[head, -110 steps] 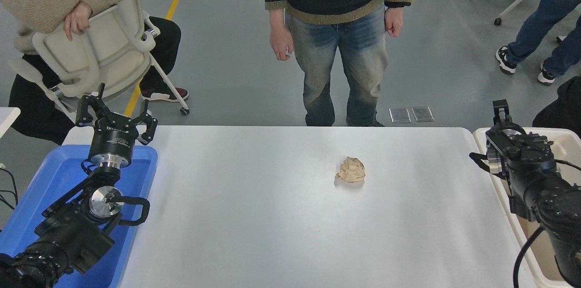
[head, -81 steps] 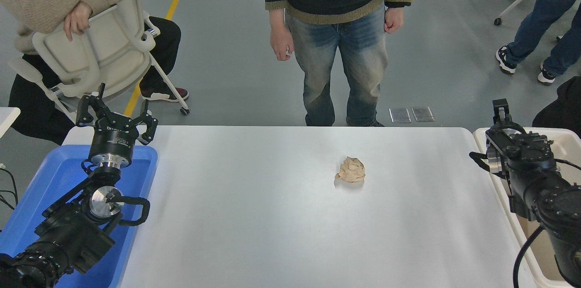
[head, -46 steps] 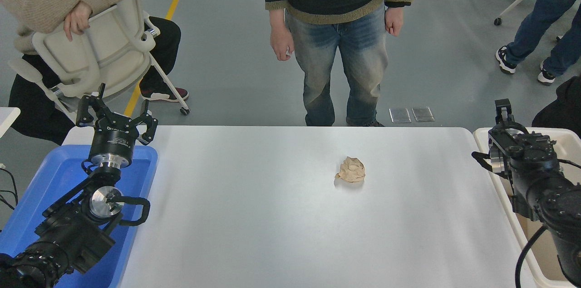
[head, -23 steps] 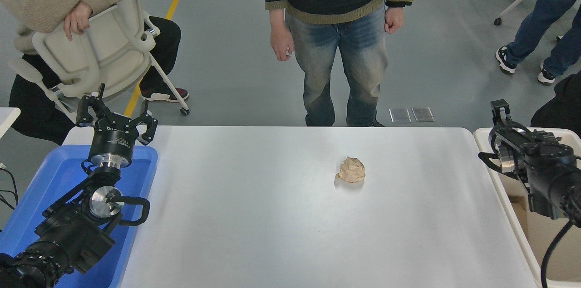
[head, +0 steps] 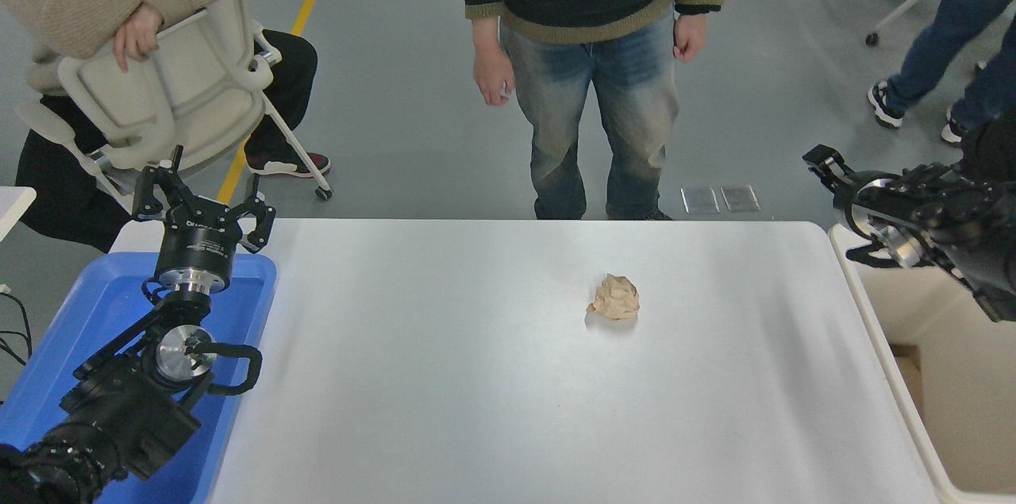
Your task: Pick up paper ball place in dustbin
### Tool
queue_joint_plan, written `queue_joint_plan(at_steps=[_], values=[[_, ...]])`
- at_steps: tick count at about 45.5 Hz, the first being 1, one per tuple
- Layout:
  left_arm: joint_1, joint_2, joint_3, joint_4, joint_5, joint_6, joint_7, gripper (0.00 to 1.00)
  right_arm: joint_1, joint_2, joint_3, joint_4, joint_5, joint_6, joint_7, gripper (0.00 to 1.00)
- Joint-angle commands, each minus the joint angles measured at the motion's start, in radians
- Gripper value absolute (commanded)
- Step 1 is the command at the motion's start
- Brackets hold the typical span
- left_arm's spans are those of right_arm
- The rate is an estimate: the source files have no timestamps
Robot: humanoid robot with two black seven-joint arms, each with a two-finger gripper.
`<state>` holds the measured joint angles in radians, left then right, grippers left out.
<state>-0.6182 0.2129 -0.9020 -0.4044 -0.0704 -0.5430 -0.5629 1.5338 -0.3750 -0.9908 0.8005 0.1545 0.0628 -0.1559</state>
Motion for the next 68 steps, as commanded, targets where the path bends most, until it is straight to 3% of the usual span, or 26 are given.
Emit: queue_joint_plan(at_steps=[1, 29, 57, 68], values=[[0.000, 0.000, 0.002, -0.001, 0.000, 0.000, 0.000, 0.99, 0.284, 0.044, -0.232, 0.247, -0.012, 0.124, -0.001, 1.00], [0.000, 0.000, 0.002, 0.001, 0.000, 0.000, 0.000, 0.99, 0.804, 0.229, -0.299, 0.523, -0.010, 0.710, -0.004, 1.00], [0.000, 0.000, 0.002, -0.001, 0.001, 0.000, 0.000, 0.99, 0.790, 0.263, -0.238, 0.519, 0.005, 0.723, -0.002, 1.00], [0.000, 0.000, 0.002, -0.001, 0.001, 0.000, 0.000, 0.99, 0.646, 0.272, -0.163, 0.436, 0.000, 0.723, -0.004, 1.00]])
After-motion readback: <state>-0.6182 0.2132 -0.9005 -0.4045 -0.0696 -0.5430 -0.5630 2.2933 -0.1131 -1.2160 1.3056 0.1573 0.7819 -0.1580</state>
